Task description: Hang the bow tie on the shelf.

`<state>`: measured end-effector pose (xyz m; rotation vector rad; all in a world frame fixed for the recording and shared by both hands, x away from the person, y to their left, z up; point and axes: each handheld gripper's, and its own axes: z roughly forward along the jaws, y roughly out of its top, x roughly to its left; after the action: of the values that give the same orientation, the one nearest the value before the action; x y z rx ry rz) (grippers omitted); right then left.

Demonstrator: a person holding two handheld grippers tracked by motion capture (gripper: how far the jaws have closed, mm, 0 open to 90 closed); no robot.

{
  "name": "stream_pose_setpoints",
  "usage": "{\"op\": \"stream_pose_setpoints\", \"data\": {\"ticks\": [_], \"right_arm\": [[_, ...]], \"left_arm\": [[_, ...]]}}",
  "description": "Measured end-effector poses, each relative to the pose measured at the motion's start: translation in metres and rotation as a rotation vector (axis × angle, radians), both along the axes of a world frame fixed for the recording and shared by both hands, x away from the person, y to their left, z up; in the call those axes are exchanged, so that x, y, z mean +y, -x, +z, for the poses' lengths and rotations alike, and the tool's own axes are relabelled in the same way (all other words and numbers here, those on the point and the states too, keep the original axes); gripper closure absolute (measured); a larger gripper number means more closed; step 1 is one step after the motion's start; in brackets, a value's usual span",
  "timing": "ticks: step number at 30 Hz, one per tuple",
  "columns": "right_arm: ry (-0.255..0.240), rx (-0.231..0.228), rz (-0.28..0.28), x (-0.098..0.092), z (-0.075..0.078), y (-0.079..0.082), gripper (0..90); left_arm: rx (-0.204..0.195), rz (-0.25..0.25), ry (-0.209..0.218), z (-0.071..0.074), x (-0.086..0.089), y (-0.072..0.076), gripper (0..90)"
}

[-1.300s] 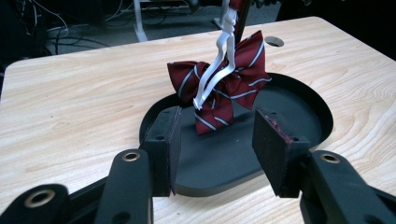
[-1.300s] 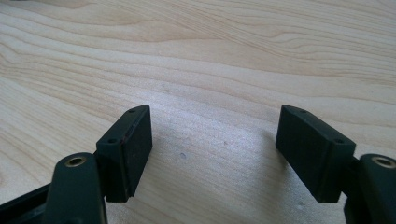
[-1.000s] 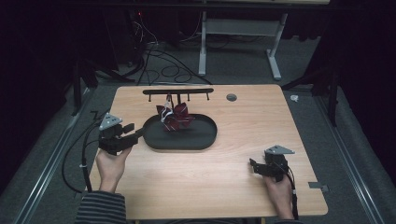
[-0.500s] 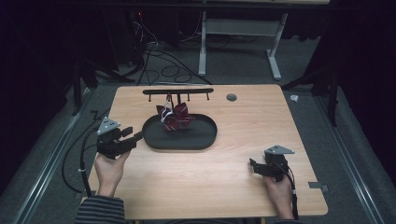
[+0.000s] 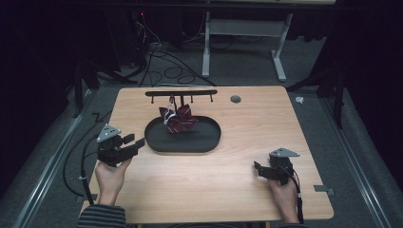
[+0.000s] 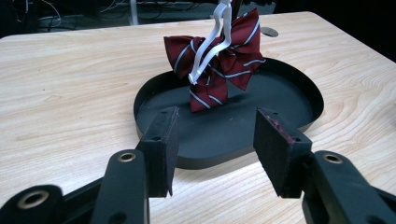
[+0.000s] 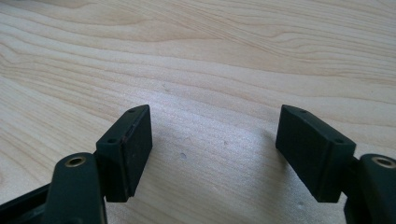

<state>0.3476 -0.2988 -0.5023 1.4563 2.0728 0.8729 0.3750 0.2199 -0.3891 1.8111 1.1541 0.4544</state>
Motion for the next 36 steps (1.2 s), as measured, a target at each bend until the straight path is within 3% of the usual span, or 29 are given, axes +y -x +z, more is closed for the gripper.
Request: {"op": "stream_pose_setpoints", "data": {"ticks": [11, 24, 36], "right_arm": [[0.0, 0.0, 0.0, 0.0, 0.0, 0.0, 28.6], [0.0, 0.0, 0.0, 0.0, 0.0, 0.0, 28.6], [0.0, 0.0, 0.0, 0.0, 0.0, 0.0, 28.5]], "left_arm": [[0.01, 0.004, 0.012, -0.008, -0.001, 0.005, 50.4], [0.01, -0.006, -0.014, -0.017, -0.005, 0.014, 49.6], [0.028, -0.009, -0.013, -0.028, -0.008, 0.018, 48.5]]}}
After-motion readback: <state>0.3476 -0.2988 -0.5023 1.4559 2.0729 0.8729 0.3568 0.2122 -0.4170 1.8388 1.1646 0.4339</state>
